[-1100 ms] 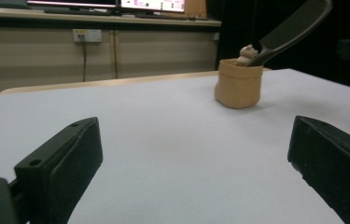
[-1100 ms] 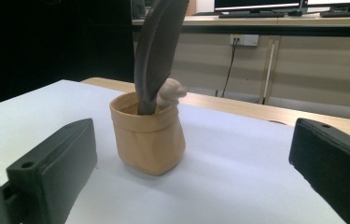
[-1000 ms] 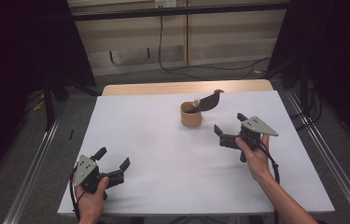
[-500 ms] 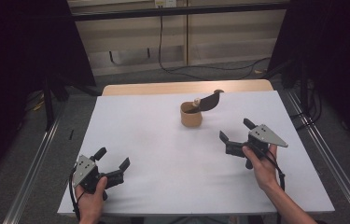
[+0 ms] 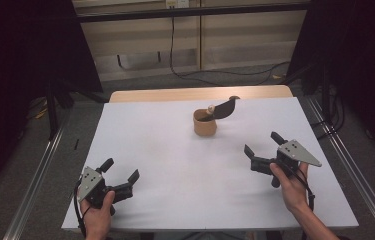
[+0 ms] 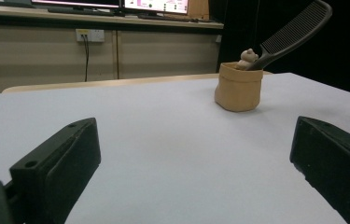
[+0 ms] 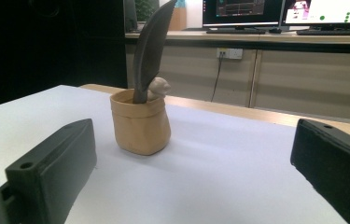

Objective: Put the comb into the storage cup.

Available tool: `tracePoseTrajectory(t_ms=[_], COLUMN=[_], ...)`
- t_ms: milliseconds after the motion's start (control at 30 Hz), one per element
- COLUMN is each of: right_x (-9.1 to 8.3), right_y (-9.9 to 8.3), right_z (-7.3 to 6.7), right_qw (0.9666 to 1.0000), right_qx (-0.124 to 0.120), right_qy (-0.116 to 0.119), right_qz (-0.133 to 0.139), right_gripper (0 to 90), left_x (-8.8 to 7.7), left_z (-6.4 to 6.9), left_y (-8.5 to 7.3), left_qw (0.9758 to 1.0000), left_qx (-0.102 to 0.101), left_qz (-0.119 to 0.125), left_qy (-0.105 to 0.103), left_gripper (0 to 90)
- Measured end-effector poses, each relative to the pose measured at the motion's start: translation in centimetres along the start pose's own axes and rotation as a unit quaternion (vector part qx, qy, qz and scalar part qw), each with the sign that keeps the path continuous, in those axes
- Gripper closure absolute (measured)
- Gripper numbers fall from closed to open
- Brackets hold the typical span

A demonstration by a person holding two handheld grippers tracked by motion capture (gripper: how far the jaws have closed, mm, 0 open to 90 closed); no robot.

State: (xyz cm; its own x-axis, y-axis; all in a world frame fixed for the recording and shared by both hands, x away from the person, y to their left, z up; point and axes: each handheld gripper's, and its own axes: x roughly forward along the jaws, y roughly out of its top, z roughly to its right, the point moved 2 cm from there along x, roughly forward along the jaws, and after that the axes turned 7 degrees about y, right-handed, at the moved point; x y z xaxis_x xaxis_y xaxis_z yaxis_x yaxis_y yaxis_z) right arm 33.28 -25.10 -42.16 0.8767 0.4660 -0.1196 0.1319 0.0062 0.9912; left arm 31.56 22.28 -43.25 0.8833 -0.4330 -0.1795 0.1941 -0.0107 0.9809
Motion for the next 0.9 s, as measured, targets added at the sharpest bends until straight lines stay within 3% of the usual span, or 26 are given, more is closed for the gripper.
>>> tracePoseTrajectory(t_ms=[333, 633, 900], right_x=[-2.3, -4.7, -6.9], right_y=[-0.5, -1.8, -2.2], right_z=[0.3, 1.1, 1.5], right_qw=[1.0000, 0.9997, 0.9996], right_qx=[-0.005, -0.010, -0.016], right_qy=[0.003, -0.014, -0.022], right_qz=[-0.002, -0.018, -0.009], right_gripper=[0.0, 0.0, 0.0], left_x=[-0.1, -0.1, -0.3], left_z=[0.1, 0.2, 0.0], left_y=[0.0, 0.0, 0.1], left_qw=[1.0000, 1.0000, 0.9999], left_qx=[0.005, -0.001, 0.009], left_qz=[-0.004, -0.004, -0.004], left_qy=[0.001, 0.003, 0.011], left_gripper=[1.9, 1.8, 1.9])
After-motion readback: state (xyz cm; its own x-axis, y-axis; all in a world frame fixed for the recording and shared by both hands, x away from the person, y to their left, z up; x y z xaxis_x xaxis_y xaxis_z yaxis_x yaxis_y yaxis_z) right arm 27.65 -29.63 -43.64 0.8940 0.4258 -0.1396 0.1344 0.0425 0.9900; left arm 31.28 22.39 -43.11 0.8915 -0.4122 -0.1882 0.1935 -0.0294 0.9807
